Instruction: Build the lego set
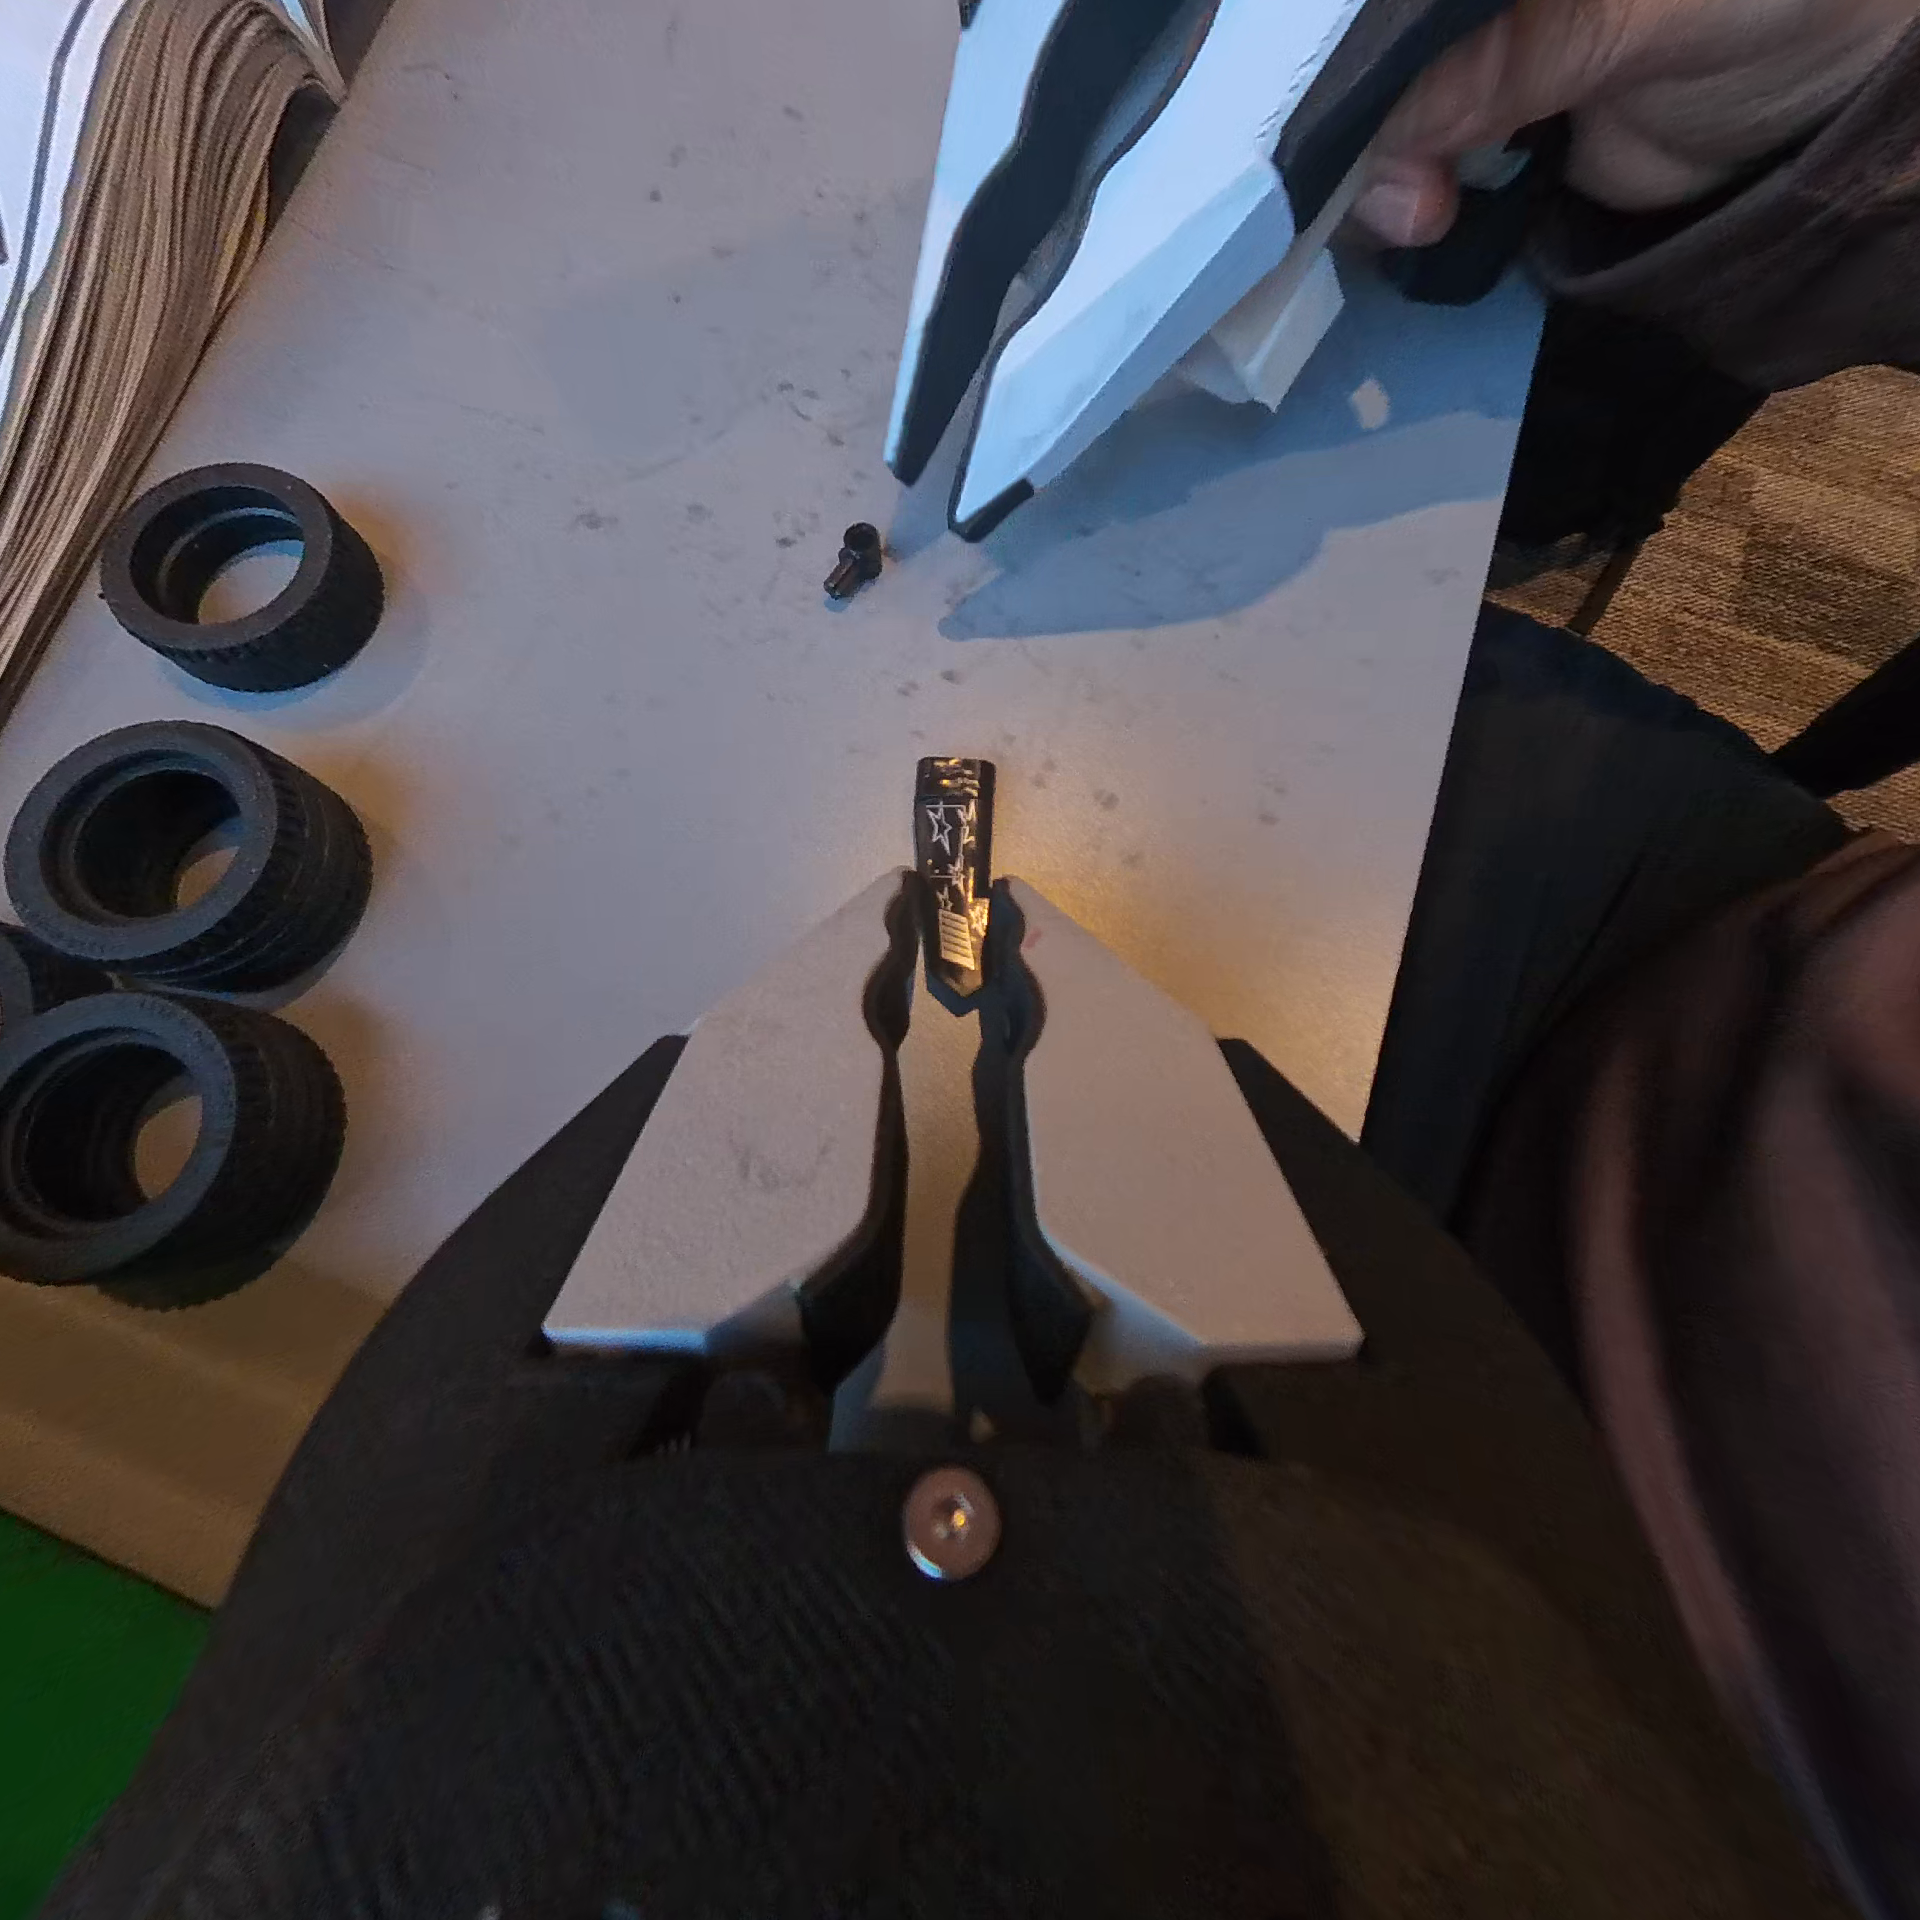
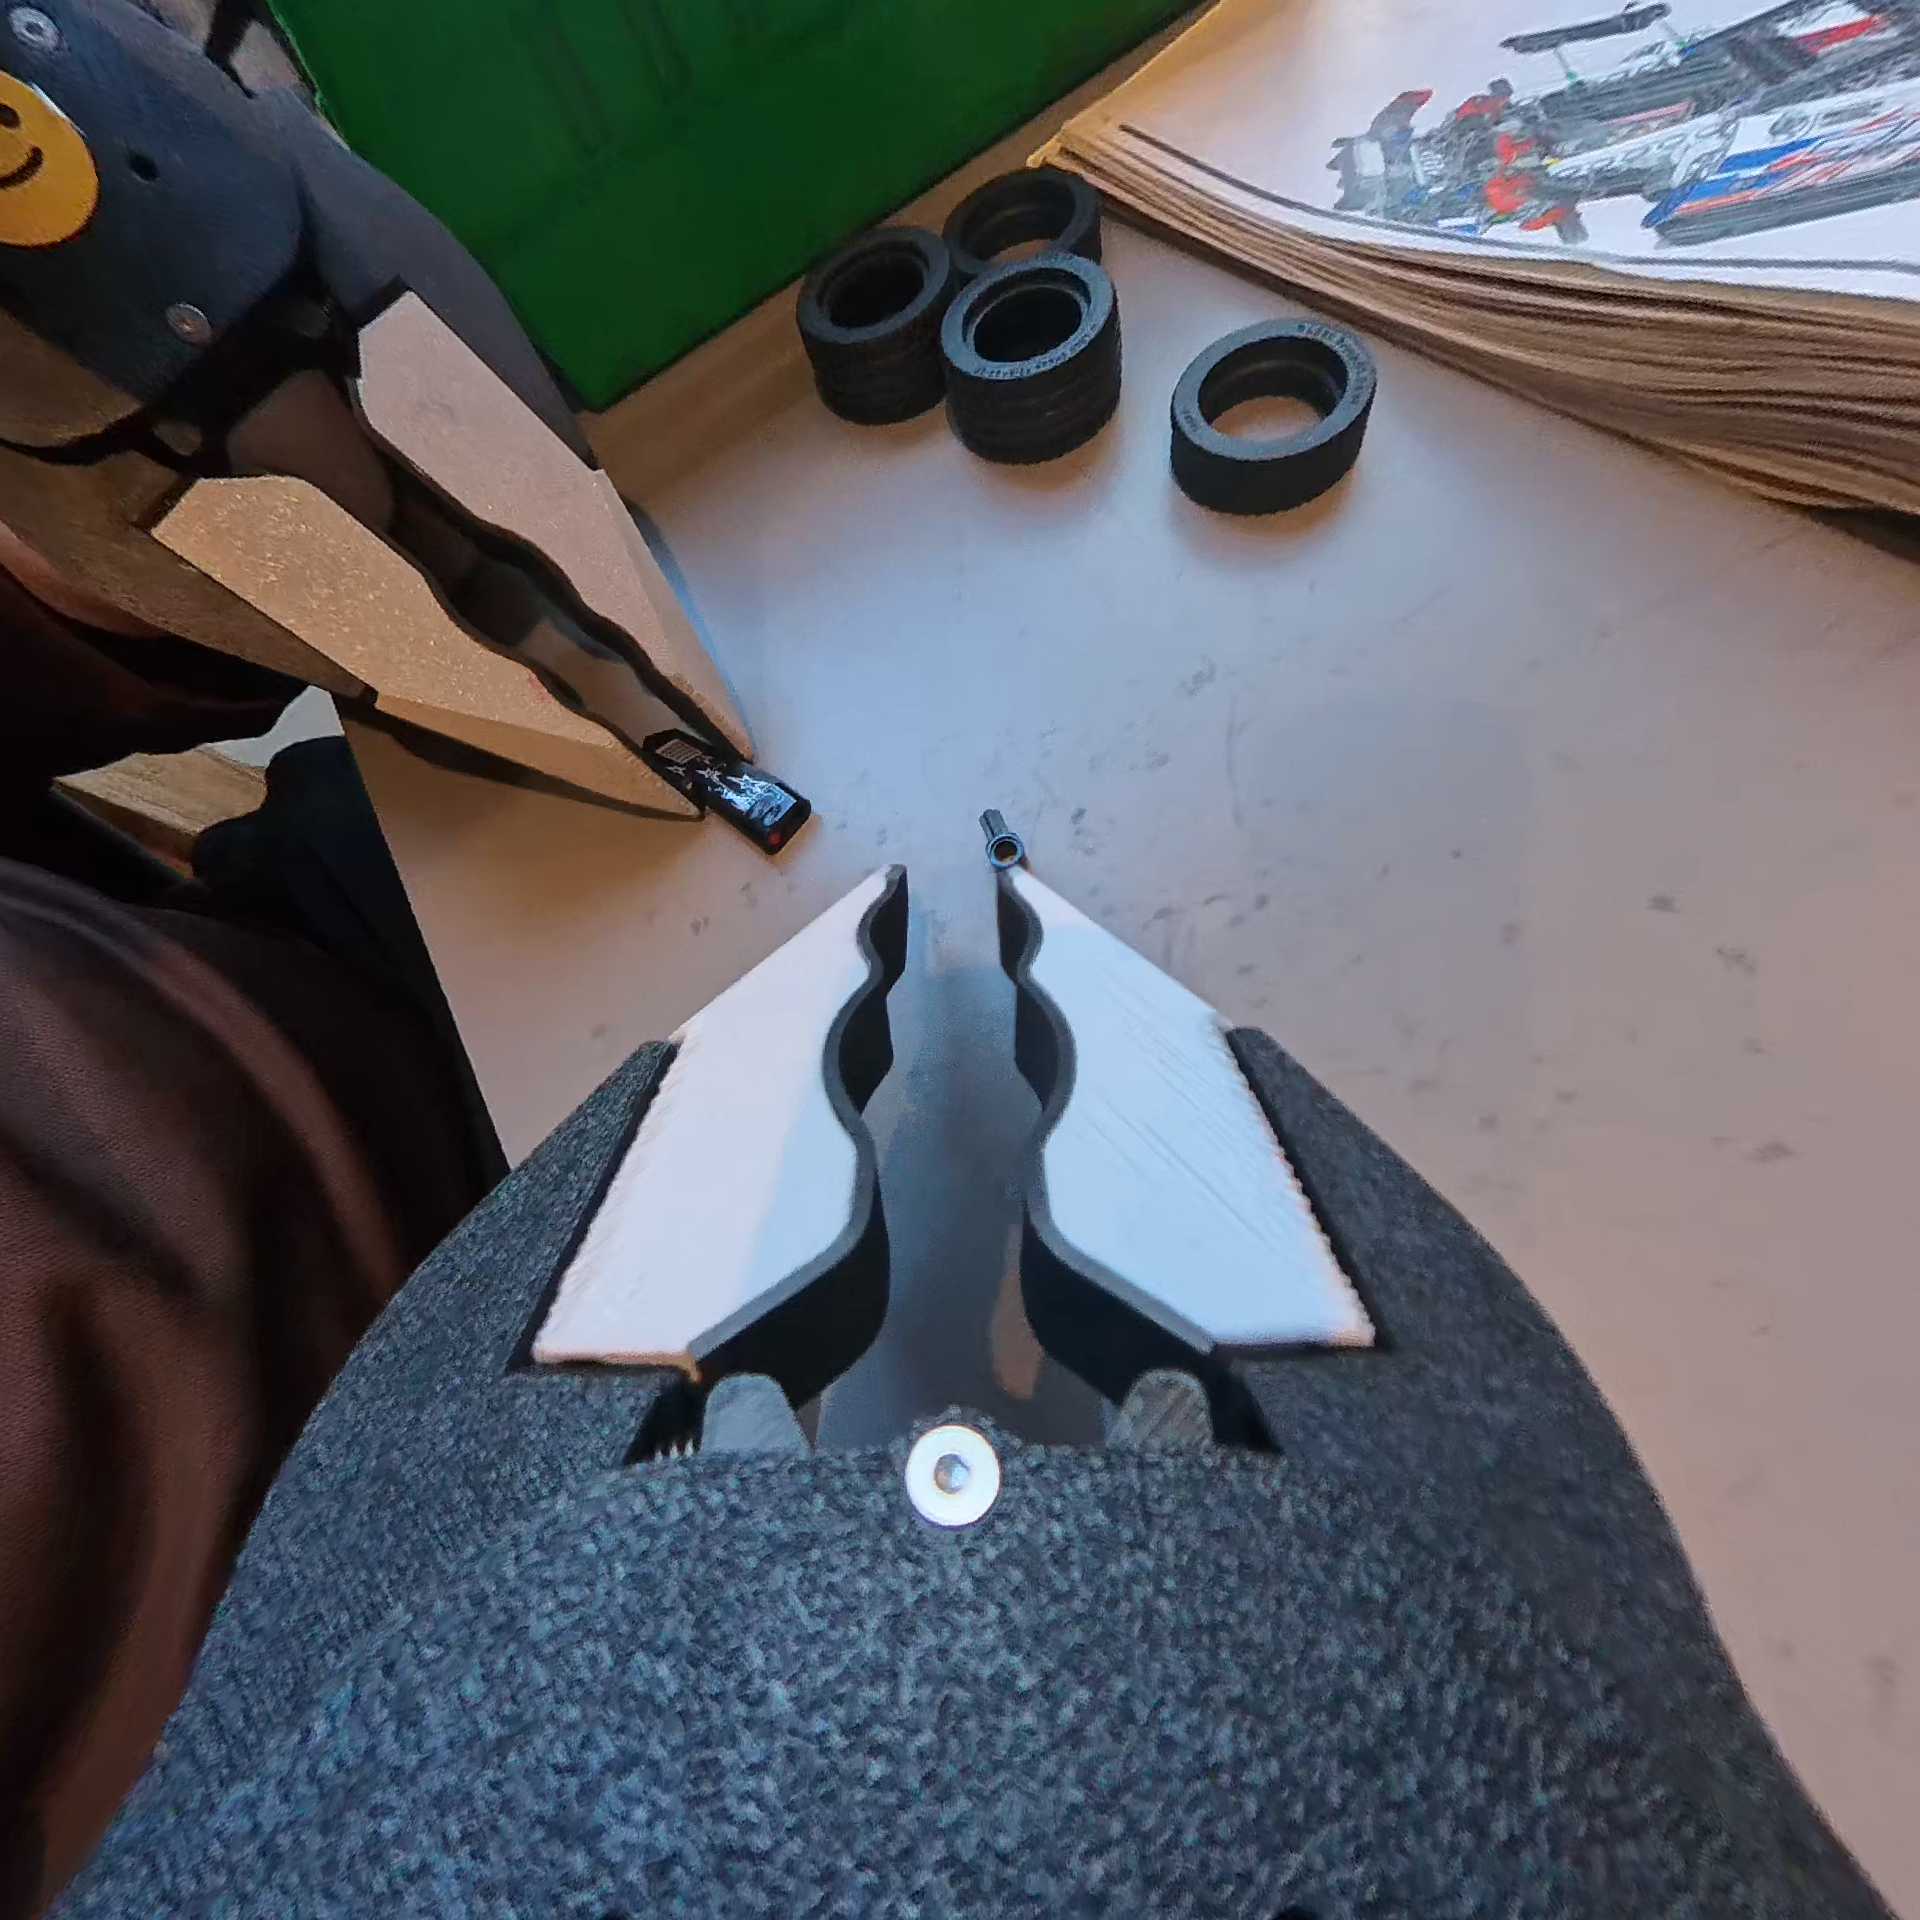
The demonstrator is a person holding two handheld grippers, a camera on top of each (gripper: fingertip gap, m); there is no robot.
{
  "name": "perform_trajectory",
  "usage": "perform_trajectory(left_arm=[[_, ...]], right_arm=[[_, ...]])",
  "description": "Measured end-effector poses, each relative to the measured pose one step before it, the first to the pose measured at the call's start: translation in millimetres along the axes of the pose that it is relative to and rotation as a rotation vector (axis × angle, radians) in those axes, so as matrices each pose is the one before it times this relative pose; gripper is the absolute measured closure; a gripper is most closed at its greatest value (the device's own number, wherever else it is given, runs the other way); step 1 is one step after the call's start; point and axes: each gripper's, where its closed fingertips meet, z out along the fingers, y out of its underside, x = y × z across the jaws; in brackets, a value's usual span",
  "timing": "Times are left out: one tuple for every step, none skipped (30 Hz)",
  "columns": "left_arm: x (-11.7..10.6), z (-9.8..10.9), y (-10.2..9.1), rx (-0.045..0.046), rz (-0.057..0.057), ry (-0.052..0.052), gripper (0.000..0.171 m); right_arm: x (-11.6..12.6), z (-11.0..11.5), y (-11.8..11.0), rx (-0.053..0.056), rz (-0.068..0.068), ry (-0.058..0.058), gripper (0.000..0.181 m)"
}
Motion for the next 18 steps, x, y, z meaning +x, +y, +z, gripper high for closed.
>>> perform_trajectory(left_arm=[[-0.02, 0.0, 0.0, 0.00001, 0.0001, -0.0001, 0.162], [0.01, 0.0, -0.01, 0.00007, -0.0001, 0.0001, 0.162], [-0.01, -0.07, -0.07, 0.0, 0.0001, -0.0001, 0.162], [0.07, 0.05, -0.04, 0.00003, 0.0, -0.0001, 0.162], [0.02, 0.0, 0.0, -0.00003, -0.0001, 0.0001, 0.162], [0.0, 0.01, -0.01, 0.0001, 0.0, 0.0, 0.162], [0.01, -0.01, 0.01, -0.00008, -0.0001, 0.0, 0.162], [-0.01, 0.06, -0.06, 0.00003, -0.0003, 0.0002, 0.162], [0.01, 0.0, -0.01, 0.00005, -0.0001, 0.0001, 0.162], [0.0, -0.06, 0.06, -0.00005, 0.0004, -0.0002, 0.162], [0.04, 0.04, -0.04, -0.00001, 0.0003, -0.0002, 0.162], [0.0, 0.0, 0.0, 0.00001, 0.0, 0.0, 0.162], [0.02, 0.0, 0.0, 0.00001, -0.0001, 0.0001, 0.162], [0.03, 0.0, 0.0, -0.00001, -0.0002, 0.0002, 0.162], [-0.1, 0.02, -0.02, 0.00002, -0.0002, 0.0002, 0.162], [-0.01, 0.0, 0.0, 0.00001, 0.0001, -0.0001, 0.162], [0.05, -0.07, 0.08, -0.00013, 0.0, -0.0001, 0.162], [0.03, 0.05, -0.06, 0.00013, 0.0003, -0.0002, 0.162]], right_arm=[[1.11, -0.29, -0.26, 0.0009, -0.0035, 0.006, 0.163], [1.49, 0.1, 0.21, -0.0032, -0.0045, 0.009, 0.162], [2.37, 0.23, 0.35, -0.0044, -0.0072, 0.0145, 0.161], [2.49, 0.08, 0.27, -0.0043, -0.0099, 0.0164, 0.162], [2.15, 0.37, 0.39, -0.0053, -0.0113, 0.0137, 0.161], [1.58, 0.57, 0.46, -0.0067, -0.0104, 0.0099, 0.161], [0.73, 0.69, 0.62, -0.0067, -0.0086, 0.0045, 0.161], [-0.24, 0.71, 0.53, -0.0062, -0.0067, -0.0021, 0.16], [-0.71, 0.62, 0.55, -0.0055, -0.0055, -0.0042, 0.16], [-0.68, 0.47, 0.42, -0.0037, -0.005, -0.0029, 0.16], [-0.62, 0.13, 0.14, -0.0015, -0.0044, -0.0018, 0.16], [-0.38, -0.01, -0.02, -0.0001, -0.0035, -0.0008, 0.16], [-0.33, 0.1, -0.02, -0.0002, -0.0021, -0.0013, 0.16], [-0.27, 0.1, 0.13, -0.0008, -0.0008, -0.0018, 0.16], [-0.21, 0.06, 0.14, -0.001, -0.0003, -0.0025, 0.16], [-0.45, 0.03, 0.02, -0.0006, -0.0006, -0.0036, 0.16], [-0.29, 0.23, -0.03, -0.0007, -0.0013, -0.0036, 0.16], [-0.07, 0.26, 0.02, -0.0015, -0.002, -0.0018, 0.16]])
